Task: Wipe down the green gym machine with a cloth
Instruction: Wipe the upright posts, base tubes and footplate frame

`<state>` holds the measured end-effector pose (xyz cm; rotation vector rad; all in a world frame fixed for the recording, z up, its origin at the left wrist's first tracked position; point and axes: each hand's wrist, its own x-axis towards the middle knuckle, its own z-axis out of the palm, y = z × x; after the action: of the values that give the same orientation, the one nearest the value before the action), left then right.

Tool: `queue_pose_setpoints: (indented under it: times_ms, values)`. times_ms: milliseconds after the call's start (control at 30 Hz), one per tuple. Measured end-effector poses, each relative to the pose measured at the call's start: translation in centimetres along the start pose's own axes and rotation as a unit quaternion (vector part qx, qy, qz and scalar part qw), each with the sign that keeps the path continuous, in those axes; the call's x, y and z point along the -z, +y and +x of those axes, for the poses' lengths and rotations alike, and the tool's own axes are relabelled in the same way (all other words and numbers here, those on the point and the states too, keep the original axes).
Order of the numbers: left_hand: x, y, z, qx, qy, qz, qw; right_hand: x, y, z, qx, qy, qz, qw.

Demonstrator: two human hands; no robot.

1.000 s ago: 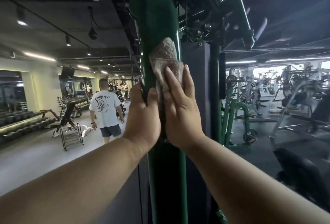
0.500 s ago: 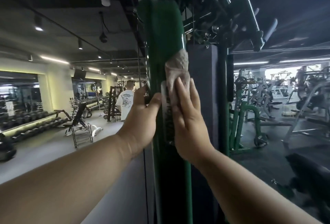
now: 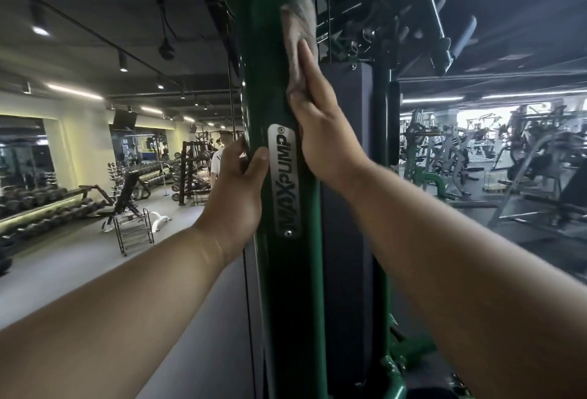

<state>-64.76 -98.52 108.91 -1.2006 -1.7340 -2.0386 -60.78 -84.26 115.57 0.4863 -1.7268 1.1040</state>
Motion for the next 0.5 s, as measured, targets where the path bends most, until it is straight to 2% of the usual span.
queue_pose_setpoints:
  times_ms: [133, 267, 367, 500]
  values:
    - [-0.1, -0.7, 0.4, -0.004, 0.008, -0.04, 0.999, -1.7, 4.4, -11.4, -0.001, 0.033, -0.088, 0.996]
    - [0.0, -1.1, 0.4, -0.011, -0.004, -0.035, 0.999, -2.9, 6.8, -20.4, -0.081, 0.035, -0.013, 0.996]
    - [0.0, -1.0, 0.3, -0.004, -0.007, -0.046, 0.999, -2.3, 6.5, -19.9, -0.088, 0.015, 0.003, 0.996]
    - [0.0, -1.0, 0.1, 0.017, -0.017, -0.115, 0.993, -0.9, 4.4, -15.1, -0.037, 0.005, -0.031, 0.999]
